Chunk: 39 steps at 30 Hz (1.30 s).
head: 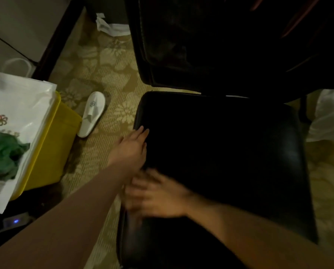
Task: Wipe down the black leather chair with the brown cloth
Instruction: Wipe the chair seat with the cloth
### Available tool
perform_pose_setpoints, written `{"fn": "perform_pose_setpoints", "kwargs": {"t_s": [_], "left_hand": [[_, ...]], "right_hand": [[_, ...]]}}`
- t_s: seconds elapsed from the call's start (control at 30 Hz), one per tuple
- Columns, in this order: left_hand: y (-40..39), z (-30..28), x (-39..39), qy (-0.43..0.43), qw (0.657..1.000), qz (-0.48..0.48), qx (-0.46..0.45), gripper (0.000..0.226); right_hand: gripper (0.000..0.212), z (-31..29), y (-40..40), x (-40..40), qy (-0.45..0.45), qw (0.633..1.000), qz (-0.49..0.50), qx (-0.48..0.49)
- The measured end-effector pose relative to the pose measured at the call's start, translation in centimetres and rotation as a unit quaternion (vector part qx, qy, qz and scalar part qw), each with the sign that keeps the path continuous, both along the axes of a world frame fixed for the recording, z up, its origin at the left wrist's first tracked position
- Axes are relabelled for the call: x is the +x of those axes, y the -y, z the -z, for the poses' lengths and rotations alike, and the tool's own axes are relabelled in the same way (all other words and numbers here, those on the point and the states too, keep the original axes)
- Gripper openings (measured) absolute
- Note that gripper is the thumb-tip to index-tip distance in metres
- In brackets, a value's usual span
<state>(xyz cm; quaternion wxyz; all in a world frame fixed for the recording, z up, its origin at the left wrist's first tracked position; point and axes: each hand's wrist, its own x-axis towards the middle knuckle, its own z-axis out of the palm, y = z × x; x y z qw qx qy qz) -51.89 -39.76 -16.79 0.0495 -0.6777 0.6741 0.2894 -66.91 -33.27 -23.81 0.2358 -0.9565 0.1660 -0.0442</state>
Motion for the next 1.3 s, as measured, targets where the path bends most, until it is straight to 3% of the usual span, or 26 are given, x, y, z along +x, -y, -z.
{"fn": "perform_pose_setpoints", "kwargs": {"t_s": [0.03, 0.1, 0.17, 0.23, 0.3, 0.43, 0.5, 0.57, 0.67, 0.77, 0.83, 0.87, 1.0, 1.13, 1.23, 1.3], "left_hand": [[0.0, 0.2, -0.4, -0.006, 1.0, -0.004, 0.001, 0.049], [0.1, 0.5, -1.0, -0.013, 1.0, -0.018, -0.002, 0.048], [0.1, 0.9, -1.3, -0.013, 1.0, -0.018, -0.004, 0.048], [0.1, 1.2, -1.2, -0.016, 1.0, -0.022, 0.0, 0.048], [0.1, 1.3, -1.2, -0.014, 0.999, -0.03, 0.0, 0.049], [0.2, 1.1, -2.0, -0.009, 1.0, -0.018, 0.003, 0.048], [0.3, 1.2, -2.5, -0.002, 1.0, -0.013, 0.024, 0.048], [0.5, 1.5, -2.9, 0.011, 0.999, -0.02, 0.042, 0.049], [0.6, 1.8, -3.4, 0.022, 0.998, -0.029, 0.055, 0.051], [0.5, 1.8, -3.6, 0.027, 0.998, -0.02, 0.056, 0.052], [0.6, 1.8, -3.6, 0.036, 0.997, -0.013, 0.065, 0.052], [0.6, 1.7, -3.7, 0.036, 0.997, -0.011, 0.073, 0.053], [0.8, 0.7, -4.3, 0.041, 0.995, -0.012, 0.095, 0.054], [1.8, -1.7, -5.4, 0.09, 0.991, 0.048, 0.089, 0.054], [2.8, -4.6, -7.4, 0.102, 0.991, 0.085, 0.014, 0.054], [3.8, -7.2, -9.1, 0.099, 0.988, 0.1, -0.055, 0.053]], "right_hand": [[0.052, -0.5, 2.9, -0.7, -0.012, 0.995, 0.091, 0.036], [0.056, -1.2, 8.2, -1.8, -0.08, 0.954, 0.289, -0.03], [0.051, -1.1, 10.9, -3.2, -0.171, 0.918, 0.355, -0.052], [0.048, -0.3, 9.8, -2.4, -0.15, 0.889, 0.431, -0.035], [0.046, -0.2, 5.7, -0.1, -0.134, 0.895, 0.416, -0.091], [0.044, -0.4, -3.9, -0.5, -0.098, 0.974, 0.181, -0.099], [0.043, -0.6, -3.7, -3.1, -0.089, 0.987, 0.086, -0.099], [0.041, 0.4, -0.8, -6.1, -0.095, 0.981, 0.095, -0.138], [0.043, 0.8, 3.9, -11.5, -0.121, 0.934, 0.314, -0.123], [0.058, -0.3, 4.4, -13.3, -0.156, 0.835, 0.528, -0.025], [0.062, -0.3, 3.3, -10.9, -0.156, 0.774, 0.613, -0.007], [0.064, -0.4, 2.4, -9.3, -0.151, 0.766, 0.624, -0.026], [0.053, -0.5, -1.5, -6.3, -0.173, 0.842, 0.501, -0.097], [0.054, -2.0, -0.1, -8.7, -0.171, 0.887, 0.407, -0.133], [0.057, -4.2, 2.3, -10.7, -0.132, 0.9, 0.393, -0.131], [0.052, -7.2, 4.1, -11.8, -0.089, 0.89, 0.423, -0.146]]}}
